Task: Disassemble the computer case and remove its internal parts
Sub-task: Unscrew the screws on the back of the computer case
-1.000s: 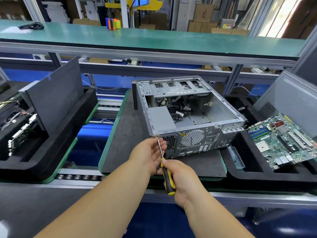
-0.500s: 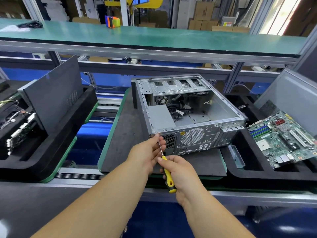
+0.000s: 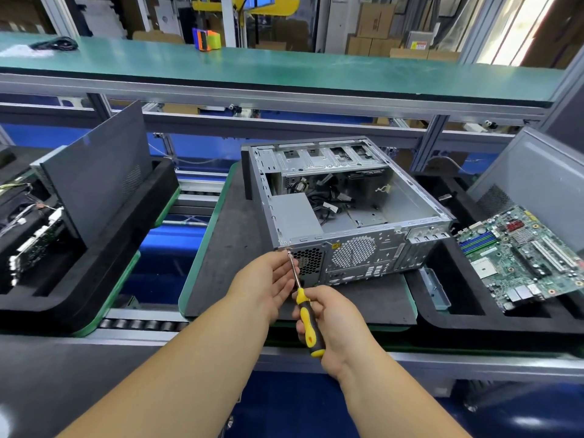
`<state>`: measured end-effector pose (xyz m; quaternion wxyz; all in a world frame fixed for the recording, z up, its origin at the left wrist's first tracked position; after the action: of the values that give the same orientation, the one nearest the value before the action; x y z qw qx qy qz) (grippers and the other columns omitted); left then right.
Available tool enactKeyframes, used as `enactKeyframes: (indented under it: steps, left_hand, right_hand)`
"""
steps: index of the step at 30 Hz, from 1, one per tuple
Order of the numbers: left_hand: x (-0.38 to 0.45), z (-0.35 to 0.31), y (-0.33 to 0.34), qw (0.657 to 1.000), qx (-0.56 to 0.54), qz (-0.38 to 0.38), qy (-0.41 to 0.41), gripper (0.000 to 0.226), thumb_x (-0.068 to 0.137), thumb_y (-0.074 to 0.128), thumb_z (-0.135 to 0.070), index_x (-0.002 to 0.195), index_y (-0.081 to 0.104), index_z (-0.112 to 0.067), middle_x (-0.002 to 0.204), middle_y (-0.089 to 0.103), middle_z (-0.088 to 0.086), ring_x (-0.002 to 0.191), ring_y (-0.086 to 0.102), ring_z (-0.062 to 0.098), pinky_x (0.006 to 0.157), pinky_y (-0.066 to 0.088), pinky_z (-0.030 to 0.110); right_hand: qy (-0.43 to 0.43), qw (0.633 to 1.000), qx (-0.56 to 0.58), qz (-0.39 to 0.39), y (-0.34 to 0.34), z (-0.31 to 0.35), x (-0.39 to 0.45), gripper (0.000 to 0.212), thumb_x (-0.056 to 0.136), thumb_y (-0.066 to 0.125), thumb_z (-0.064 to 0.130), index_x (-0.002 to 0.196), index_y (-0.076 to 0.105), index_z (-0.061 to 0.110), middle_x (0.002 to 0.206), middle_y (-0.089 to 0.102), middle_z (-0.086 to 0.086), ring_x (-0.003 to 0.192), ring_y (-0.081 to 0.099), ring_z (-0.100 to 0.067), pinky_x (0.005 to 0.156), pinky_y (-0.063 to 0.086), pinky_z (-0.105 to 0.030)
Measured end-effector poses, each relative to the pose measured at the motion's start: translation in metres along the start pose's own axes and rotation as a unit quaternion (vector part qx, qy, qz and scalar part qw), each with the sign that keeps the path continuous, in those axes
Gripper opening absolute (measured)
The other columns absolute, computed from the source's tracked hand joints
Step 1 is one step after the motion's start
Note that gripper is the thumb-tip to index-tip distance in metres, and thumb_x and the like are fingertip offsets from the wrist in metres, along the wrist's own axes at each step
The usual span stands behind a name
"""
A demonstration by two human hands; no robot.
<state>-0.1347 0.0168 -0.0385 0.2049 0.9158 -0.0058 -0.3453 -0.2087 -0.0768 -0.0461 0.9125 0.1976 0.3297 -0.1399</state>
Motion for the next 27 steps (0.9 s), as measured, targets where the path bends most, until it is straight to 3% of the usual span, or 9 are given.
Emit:
enactKeyframes:
  steps: [5,10,14,22,27]
  left_hand:
    - [-0.001,-0.001,0.003,1.000,-0.007,-0.018,-0.009,0.018,0.093,0.054,-0.010,0.085,0.070,-0.009,0.069,0.074,0.001,0.079,0.068,0.014,0.070,0.051,0.025]
    - [0.000,-0.001,0.002,1.000,0.005,-0.019,-0.011,0.030,0.093,0.043,-0.008,0.084,0.071,-0.011,0.070,0.075,0.000,0.081,0.069,0.014,0.069,0.051,0.025]
    - [-0.001,0.000,0.002,1.000,0.001,-0.011,-0.008,0.021,0.090,0.051,-0.011,0.087,0.072,-0.010,0.075,0.076,0.000,0.075,0.070,0.013,0.067,0.051,0.025]
    - [-0.003,0.001,0.006,1.000,0.002,-0.010,0.002,0.014,0.090,0.059,-0.014,0.082,0.070,-0.010,0.065,0.073,-0.001,0.072,0.067,0.013,0.070,0.052,0.025]
    - [-0.006,-0.001,0.010,1.000,-0.003,-0.007,-0.010,0.016,0.090,0.057,-0.013,0.083,0.070,-0.008,0.064,0.071,0.000,0.071,0.066,0.013,0.063,0.049,0.021]
  right_hand:
    - [-0.006,1.000,-0.023,0.000,-0.002,-0.003,0.001,0.023,0.094,0.057,0.021,0.107,0.068,0.005,0.069,0.068,-0.006,0.053,0.056,-0.013,0.054,0.047,-0.027]
    - [-0.018,0.999,-0.036,-0.002,-0.008,-0.013,0.004,0.023,0.090,0.069,0.028,0.099,0.075,0.008,0.088,0.073,-0.006,0.066,0.060,-0.014,0.059,0.048,-0.026]
    - [-0.023,0.999,-0.036,0.006,-0.010,-0.014,0.003,0.026,0.088,0.072,0.033,0.084,0.080,0.009,0.085,0.073,-0.007,0.067,0.060,-0.013,0.060,0.050,-0.025]
    - [-0.060,0.996,-0.070,0.008,-0.005,-0.007,-0.005,0.028,0.084,0.075,0.036,0.094,0.075,0.010,0.075,0.074,0.003,0.067,0.063,-0.011,0.053,0.049,-0.022]
    - [-0.078,0.991,-0.108,-0.015,-0.007,-0.003,-0.001,0.018,0.084,0.075,0.029,0.084,0.068,0.012,0.068,0.065,0.001,0.054,0.052,-0.010,0.047,0.043,-0.023]
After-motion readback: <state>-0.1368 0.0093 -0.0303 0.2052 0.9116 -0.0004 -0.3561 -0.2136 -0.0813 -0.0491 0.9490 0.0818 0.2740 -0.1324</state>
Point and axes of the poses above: each hand's wrist, its own x-axis towards the middle knuckle, its own y-axis out of the palm, z = x × y, the point moved 2 cm from there along x, towards the middle knuckle
